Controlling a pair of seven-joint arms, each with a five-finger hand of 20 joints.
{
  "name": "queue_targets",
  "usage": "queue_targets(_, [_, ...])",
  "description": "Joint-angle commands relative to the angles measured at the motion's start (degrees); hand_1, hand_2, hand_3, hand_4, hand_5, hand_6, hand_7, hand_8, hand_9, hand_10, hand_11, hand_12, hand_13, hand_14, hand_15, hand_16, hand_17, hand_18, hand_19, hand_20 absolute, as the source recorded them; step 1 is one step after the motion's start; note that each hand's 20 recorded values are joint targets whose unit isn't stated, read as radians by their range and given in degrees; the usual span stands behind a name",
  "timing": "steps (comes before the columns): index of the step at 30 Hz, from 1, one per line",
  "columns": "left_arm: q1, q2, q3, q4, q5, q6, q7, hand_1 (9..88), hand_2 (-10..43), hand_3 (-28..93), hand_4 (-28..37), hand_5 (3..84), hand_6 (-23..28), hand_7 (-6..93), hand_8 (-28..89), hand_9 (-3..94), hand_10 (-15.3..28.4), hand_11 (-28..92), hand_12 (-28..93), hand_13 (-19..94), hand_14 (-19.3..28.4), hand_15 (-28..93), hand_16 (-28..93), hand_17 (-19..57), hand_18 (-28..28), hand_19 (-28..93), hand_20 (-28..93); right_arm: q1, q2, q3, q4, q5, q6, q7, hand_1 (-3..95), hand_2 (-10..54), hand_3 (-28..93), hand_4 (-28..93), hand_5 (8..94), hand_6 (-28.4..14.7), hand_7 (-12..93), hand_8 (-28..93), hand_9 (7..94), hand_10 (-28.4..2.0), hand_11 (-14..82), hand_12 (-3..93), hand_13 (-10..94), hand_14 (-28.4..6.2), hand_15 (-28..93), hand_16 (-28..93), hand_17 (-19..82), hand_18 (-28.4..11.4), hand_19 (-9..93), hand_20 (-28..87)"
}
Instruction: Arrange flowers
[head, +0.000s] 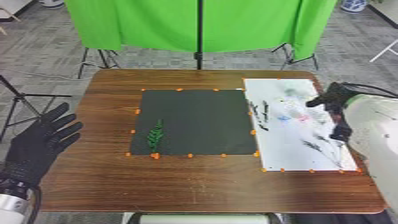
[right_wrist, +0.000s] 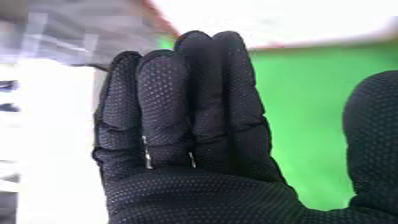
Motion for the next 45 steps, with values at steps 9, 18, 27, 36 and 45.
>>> queue_targets(9, [1.3, 0.99, 0.00, 0.46, -0.33, -0.04, -0.13, 23.8, -4.5, 69, -28.3, 26.3, 1.8, 20.4, -12, 22.3, 10.4, 22, 16, 16, 13.0, 33, -1, -11.6, 18.7, 40, 8, -26.0, 3.5, 14.3, -7.0, -0.6, 2.0, -0.7, 13.0, -8.9, 74, -28, 56.7, -5.0, 49, -18, 65.2, -14.0, 47.8, 29.0, 60, -11.9, 74, 23, 27, -20.2, 81, 26])
queue_targets(18, [0.9, 1.39, 0.88, 0.63, -0.68, 0.17, 0.07, 23.6, -4.1, 69, -28.3, 26.3, 1.9, 20.5, -12, 22.3, 10.5, 22, 16, 16, 13.1, 33, -1, -11.6, 18.8, 40, 8, -27.9, 2.9, 13.6, -4.7, -3.9, 7.8, -3.8, 14.4, -9.5, 72, -28, 59.0, -4.1, 50, -19, 67.3, -13.1, 48.4, 30.1, 62, -11.3, 75, 24, 29, -20.1, 82, 27])
queue_targets(27, [1.7, 1.06, 0.69, 0.27, -0.68, 0.70, 0.41, 23.6, -4.0, 69, -28.3, 26.4, 1.9, 20.6, -12, 22.4, 10.5, 22, 16, 16, 13.1, 33, -1, -11.6, 18.7, 40, 8, -27.4, 2.8, 11.3, -2.6, -6.4, 9.8, -4.9, 15.1, -9.5, 73, -28, 59.4, -3.6, 51, -20, 67.7, -13.0, 48.8, 30.3, 63, -11.0, 75, 25, 29, -19.9, 83, 27])
queue_targets(36, [1.6, 0.17, 0.84, 0.06, -0.45, 0.74, -0.06, 23.5, -4.0, 69, -28.3, 26.5, 1.9, 20.6, -12, 22.4, 10.5, 22, 16, 16, 13.1, 33, -1, -11.6, 18.8, 40, 8, -25.8, 3.0, 7.5, -1.2, -8.6, 11.2, -6.4, 16.3, -9.5, 73, -28, 59.7, -3.2, 50, -20, 68.4, -12.9, 48.9, 30.3, 63, -10.8, 75, 25, 30, -19.7, 83, 27])
queue_targets(45, [2.0, -0.02, 0.89, -0.05, -0.56, 1.06, 0.14, 23.5, -3.8, 69, -28.3, 26.5, 1.9, 20.7, -12, 22.4, 10.5, 22, 16, 16, 13.1, 33, -1, -11.6, 18.8, 40, 8, -26.1, 3.0, 5.2, 0.8, -8.7, 16.1, -7.9, 36.1, -9.5, 74, -28, 66.7, 0.9, 56, -1, 78.5, -10.0, 48.3, 30.4, 73, -7.3, 73, 27, 33, -17.8, 85, 28])
